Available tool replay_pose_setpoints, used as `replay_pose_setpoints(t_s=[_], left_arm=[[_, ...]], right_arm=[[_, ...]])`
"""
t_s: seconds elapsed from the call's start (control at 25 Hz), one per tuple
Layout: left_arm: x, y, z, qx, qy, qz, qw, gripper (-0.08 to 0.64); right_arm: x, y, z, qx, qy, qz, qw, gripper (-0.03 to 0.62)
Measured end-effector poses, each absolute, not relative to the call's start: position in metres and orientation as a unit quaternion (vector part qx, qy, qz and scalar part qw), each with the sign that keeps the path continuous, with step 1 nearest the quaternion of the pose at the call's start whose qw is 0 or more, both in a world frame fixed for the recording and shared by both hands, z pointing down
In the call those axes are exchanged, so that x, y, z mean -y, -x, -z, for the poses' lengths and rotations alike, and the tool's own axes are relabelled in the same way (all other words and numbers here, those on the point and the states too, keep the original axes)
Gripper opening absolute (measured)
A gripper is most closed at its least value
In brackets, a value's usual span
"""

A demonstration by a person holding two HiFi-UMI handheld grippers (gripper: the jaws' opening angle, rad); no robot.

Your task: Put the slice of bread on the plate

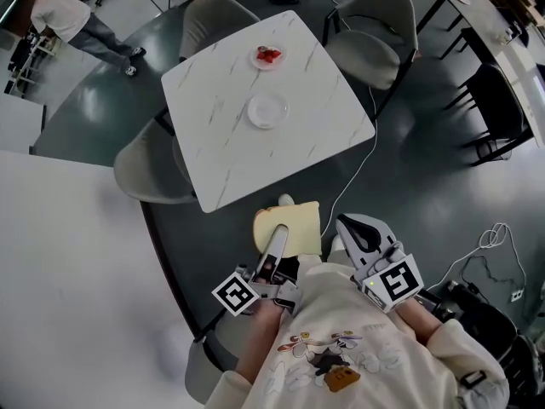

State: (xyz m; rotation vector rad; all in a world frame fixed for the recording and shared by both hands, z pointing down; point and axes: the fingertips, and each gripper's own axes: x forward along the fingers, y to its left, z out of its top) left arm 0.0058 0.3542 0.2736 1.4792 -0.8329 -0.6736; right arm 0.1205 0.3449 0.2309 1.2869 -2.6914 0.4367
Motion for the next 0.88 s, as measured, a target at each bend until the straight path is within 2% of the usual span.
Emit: replay_pose_setpoints(t_s=[0.48, 0.88], left_arm=[[-0.227, 0.051, -0.274, 0.325, -0.646, 0.281, 0.632, 0.101], [-0.168, 0.083, -0.280, 0.292, -0.659, 0.247, 0.648, 0.101]], right_arm=[[-0.228, -0.069, -0.231, 0.871, -0.456, -0.152, 0.099, 0.005], [-0.166, -0.021, -0.223, 0.868, -0.465, -0.147, 0.091, 0.005]])
